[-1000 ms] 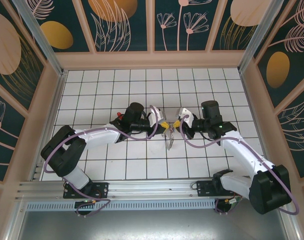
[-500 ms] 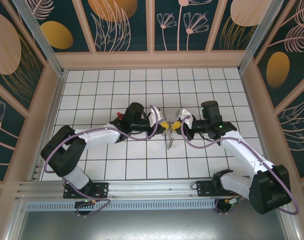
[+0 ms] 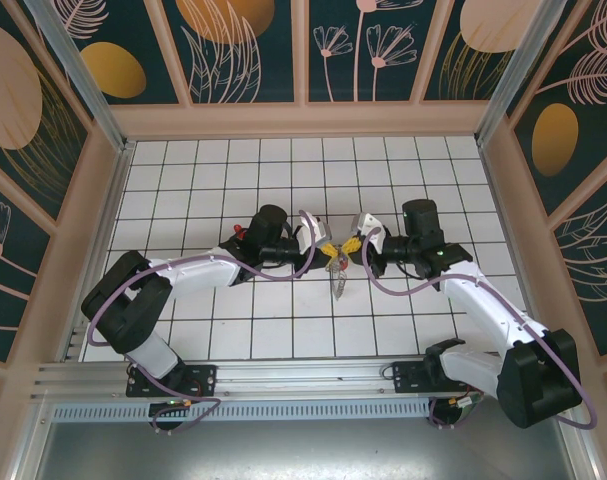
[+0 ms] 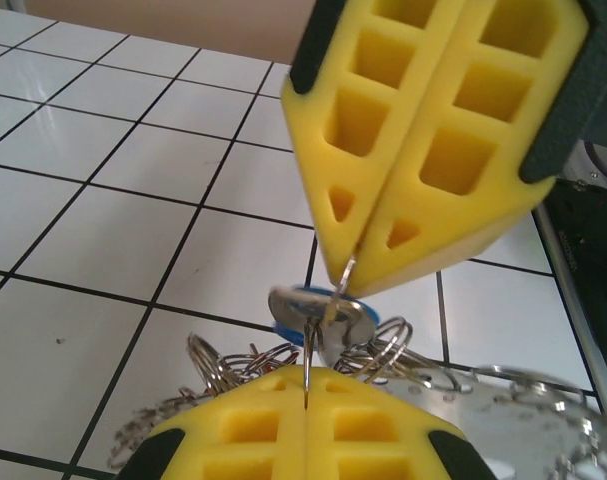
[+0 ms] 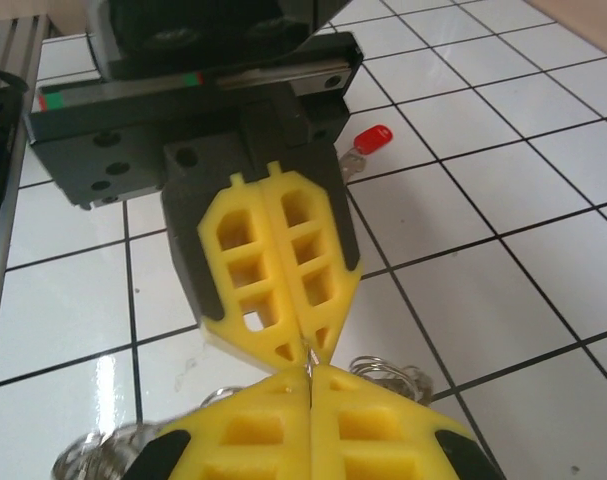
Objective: Put the keys on the keyring
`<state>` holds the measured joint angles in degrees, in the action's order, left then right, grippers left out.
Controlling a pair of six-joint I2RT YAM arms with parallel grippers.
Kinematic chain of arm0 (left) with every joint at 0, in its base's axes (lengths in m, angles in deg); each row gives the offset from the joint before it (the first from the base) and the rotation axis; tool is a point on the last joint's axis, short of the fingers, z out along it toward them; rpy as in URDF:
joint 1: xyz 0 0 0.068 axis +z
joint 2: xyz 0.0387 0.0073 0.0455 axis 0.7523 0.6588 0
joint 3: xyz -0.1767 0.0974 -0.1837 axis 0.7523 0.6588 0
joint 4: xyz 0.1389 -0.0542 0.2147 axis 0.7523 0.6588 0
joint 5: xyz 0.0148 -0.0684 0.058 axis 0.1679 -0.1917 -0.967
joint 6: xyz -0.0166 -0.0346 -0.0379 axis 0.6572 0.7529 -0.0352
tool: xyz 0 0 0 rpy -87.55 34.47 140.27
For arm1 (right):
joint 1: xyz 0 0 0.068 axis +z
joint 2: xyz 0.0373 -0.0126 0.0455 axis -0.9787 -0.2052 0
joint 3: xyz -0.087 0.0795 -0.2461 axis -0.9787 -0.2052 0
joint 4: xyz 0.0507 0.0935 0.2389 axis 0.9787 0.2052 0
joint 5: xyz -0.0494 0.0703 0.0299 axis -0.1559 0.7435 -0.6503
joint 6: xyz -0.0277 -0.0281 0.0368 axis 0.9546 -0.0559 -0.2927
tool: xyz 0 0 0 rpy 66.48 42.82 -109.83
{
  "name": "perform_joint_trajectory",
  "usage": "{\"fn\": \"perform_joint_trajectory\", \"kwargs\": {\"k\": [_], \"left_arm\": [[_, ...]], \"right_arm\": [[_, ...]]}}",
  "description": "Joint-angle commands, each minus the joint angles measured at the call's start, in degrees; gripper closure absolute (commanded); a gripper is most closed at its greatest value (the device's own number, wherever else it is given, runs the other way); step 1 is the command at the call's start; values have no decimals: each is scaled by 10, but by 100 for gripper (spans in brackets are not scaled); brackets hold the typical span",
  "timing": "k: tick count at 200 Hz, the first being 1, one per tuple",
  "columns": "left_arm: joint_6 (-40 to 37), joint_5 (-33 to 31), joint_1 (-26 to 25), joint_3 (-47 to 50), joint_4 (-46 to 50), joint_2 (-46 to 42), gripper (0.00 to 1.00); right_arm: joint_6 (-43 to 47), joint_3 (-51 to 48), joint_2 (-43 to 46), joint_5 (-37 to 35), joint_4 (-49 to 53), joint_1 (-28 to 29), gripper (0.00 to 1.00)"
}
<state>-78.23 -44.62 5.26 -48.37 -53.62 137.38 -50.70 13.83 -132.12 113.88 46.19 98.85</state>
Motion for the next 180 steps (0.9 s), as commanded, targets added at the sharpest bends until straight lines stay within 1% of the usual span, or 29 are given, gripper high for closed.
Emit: {"fn": "perform_joint_trajectory", "kwargs": {"k": [1, 19, 47, 66, 96, 114, 155, 180], "left_arm": [[-11, 20, -2, -24, -24, 3, 100], [-5, 12, -2, -24, -31, 3, 100], [2, -5, -2, -21, -35, 2, 100], [5, -12, -2, -20, -32, 2, 100], [5, -22, -2, -13, -35, -3, 100], [6, -27, -2, -11, -39, -5, 100], [17, -32, -2, -11, -48, 0, 100], [24, -34, -2, -12, -52, 0, 100]], "right_arm": [[-6, 1, -11, 2, -13, 5, 100], [8, 6, -15, 9, 11, 5, 100], [17, 2, -6, 7, 21, 5, 100], [9, -1, -1, -5, 11, 4, 100], [-13, -6, 6, -48, -4, 4, 100], [-6, -7, 8, -44, 6, 2, 100], [8, -6, 5, -3, 27, 2, 100], [14, -3, -1, 3, 36, 3, 100]]}}
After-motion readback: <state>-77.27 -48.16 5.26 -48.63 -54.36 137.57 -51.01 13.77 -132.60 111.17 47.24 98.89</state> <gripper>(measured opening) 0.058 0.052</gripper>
